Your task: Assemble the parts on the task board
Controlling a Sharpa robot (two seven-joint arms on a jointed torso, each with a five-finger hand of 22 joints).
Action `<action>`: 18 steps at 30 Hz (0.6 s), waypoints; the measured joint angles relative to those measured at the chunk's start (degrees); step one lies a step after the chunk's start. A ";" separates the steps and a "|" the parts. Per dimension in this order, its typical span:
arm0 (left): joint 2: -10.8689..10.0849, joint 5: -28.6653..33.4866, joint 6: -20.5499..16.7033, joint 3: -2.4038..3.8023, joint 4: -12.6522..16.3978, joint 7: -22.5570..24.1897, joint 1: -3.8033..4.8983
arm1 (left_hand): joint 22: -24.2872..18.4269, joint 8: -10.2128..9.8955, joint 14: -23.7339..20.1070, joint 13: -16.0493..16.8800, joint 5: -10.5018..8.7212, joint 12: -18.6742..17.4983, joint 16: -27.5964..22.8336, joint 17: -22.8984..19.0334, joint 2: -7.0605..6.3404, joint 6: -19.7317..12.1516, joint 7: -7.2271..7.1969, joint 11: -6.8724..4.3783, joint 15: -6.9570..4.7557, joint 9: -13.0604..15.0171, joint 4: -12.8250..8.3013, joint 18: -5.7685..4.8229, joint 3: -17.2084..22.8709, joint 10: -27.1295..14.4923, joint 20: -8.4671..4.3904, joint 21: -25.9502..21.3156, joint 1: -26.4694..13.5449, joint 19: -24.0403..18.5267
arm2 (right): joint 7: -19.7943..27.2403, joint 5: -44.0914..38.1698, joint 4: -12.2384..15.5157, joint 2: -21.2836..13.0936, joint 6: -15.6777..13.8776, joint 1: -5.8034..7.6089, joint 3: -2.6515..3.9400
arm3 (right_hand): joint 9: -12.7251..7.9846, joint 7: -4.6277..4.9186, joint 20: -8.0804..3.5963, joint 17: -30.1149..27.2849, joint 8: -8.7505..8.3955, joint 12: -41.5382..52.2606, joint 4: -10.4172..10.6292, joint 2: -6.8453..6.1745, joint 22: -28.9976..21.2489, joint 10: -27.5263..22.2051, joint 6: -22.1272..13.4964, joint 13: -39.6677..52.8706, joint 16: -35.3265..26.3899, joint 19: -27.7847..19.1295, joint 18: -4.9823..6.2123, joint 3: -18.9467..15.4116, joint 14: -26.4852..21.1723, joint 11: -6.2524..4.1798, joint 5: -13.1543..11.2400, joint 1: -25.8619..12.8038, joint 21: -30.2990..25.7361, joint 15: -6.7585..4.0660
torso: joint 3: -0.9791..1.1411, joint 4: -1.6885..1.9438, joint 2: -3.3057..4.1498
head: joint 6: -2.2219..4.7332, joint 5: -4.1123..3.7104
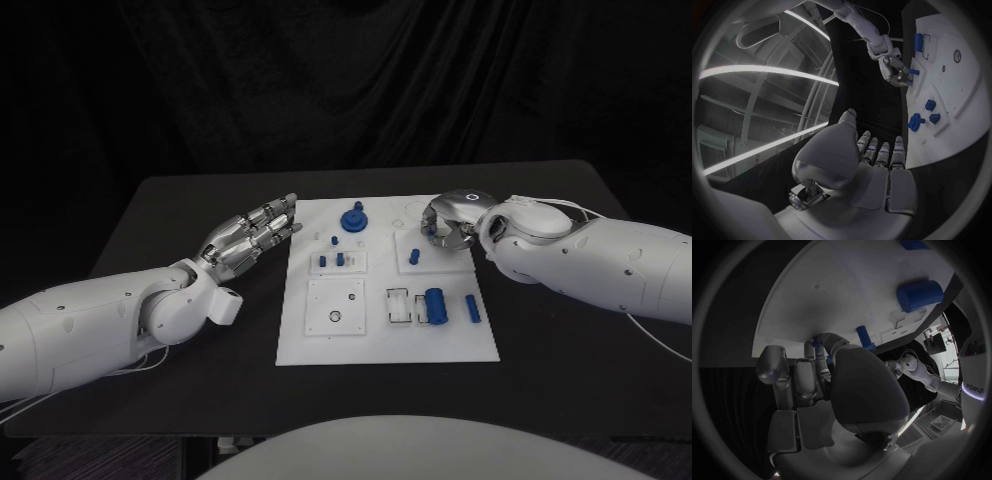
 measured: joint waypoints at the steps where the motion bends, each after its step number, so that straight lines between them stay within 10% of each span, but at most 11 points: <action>1: 0.00 0.00 0.01 0.00 -0.01 0.00 -0.01 | 0.00 0.00 0.12 0.00 0.00 0.00 0.00 0.00 0.00 0.00 0.00 0.00 0.12 0.00 -0.18 0.00 0.03 0.00 0.00 0.00 0.00 0.00 | 0.01 0.02 0.00 -0.02 -0.03 0.00 0.00 | 0.26 0.00 0.00 0.05 0.26 0.21 -0.04 0.00 0.00 0.12 -0.01 0.16 0.00 0.00 0.00 0.04 0.13 -0.07 0.00 -0.01 0.04 -0.13 | 0.00 -0.01 0.00 | 0.00 0.00; 18: -0.04 0.01 0.09 0.00 0.00 0.01 -0.08 | 0.23 0.00 0.20 0.01 0.90 0.00 0.00 0.01 0.00 -0.20 0.20 0.00 0.62 -0.01 -0.88 0.00 0.56 0.00 0.41 0.00 0.00 0.41 | 0.27 0.10 1.05 -0.91 -1.09 -0.05 0.22 | 2.85 -0.30 -0.41 0.56 1.90 0.85 -1.20 0.73 0.04 0.74 -0.30 0.73 0.00 0.41 0.00 0.09 0.55 0.14 -0.48 0.17 1.20 -0.54 | -0.03 0.02 -0.02 | 0.00 0.49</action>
